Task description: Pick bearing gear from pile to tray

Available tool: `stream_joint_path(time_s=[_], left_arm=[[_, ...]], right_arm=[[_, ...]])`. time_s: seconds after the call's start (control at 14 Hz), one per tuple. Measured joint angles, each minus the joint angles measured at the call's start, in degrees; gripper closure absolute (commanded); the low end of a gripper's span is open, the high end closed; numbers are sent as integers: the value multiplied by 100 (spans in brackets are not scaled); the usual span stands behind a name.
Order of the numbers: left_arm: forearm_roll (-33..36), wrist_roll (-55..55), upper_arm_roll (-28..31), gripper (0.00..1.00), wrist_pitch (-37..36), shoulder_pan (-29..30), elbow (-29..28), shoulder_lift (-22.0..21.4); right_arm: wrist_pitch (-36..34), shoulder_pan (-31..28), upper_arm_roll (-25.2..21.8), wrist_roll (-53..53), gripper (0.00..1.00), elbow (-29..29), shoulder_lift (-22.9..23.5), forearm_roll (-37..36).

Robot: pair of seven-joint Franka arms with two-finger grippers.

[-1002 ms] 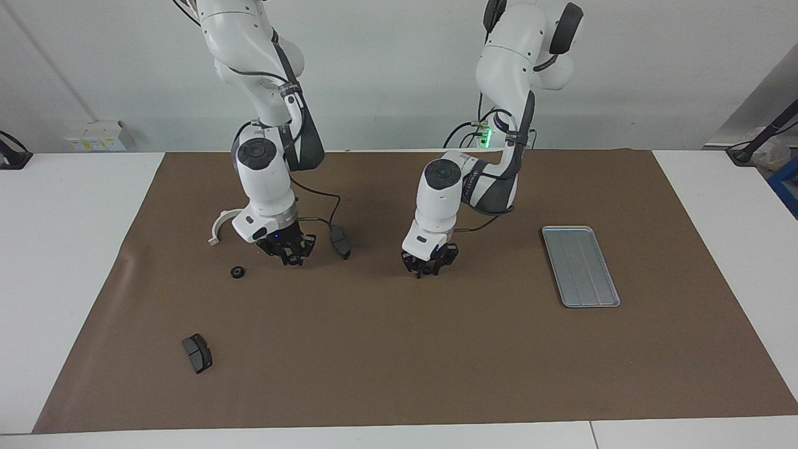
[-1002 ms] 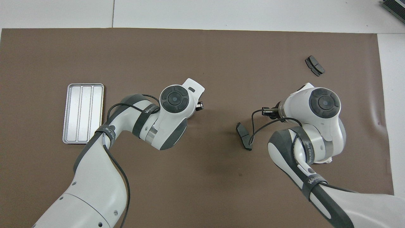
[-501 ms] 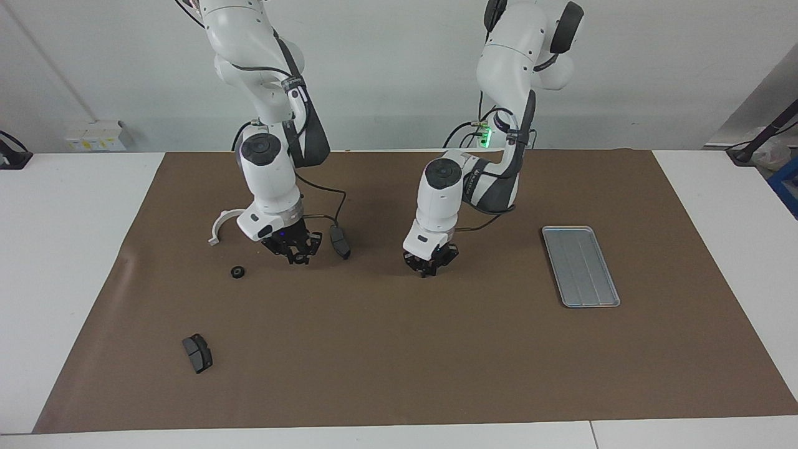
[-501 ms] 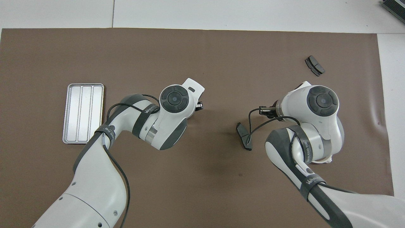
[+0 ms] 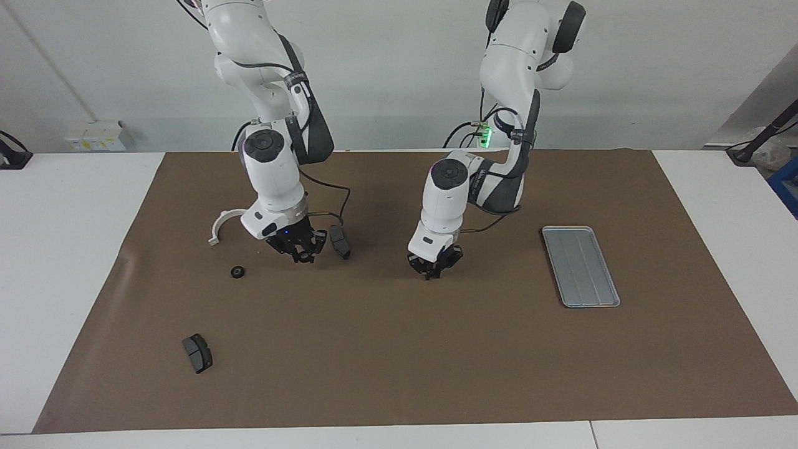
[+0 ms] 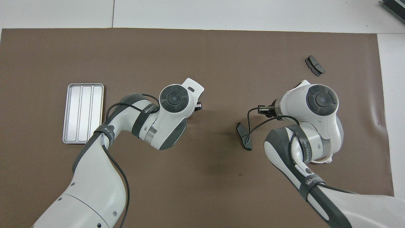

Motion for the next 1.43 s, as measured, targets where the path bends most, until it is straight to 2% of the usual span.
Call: stream_joint_path(time_s=[0.21,0.43,0.72,1.15,1.43], left_arm=[[-330,640,-2,96,-312,446,71,-329],[-732,1828,12,96,-1269,1025,214,-763],[-800,3358,36,96,-1938,1885,217,-1015],[-807,4941,50,96,-1893,2818,63,-837],[-807,5527,53,94,-1369,3162,-184,-636]], right_arm=[[-43,72,1,57,100,107,4,4],[-44,248,3,247,100,290,55,5],[-262,841,8,1045,100,956,374,6],[-854,1680,10,2127,100,2392,1350,-22],[-1173,2046,5,2725,100,3462,2241,-192]])
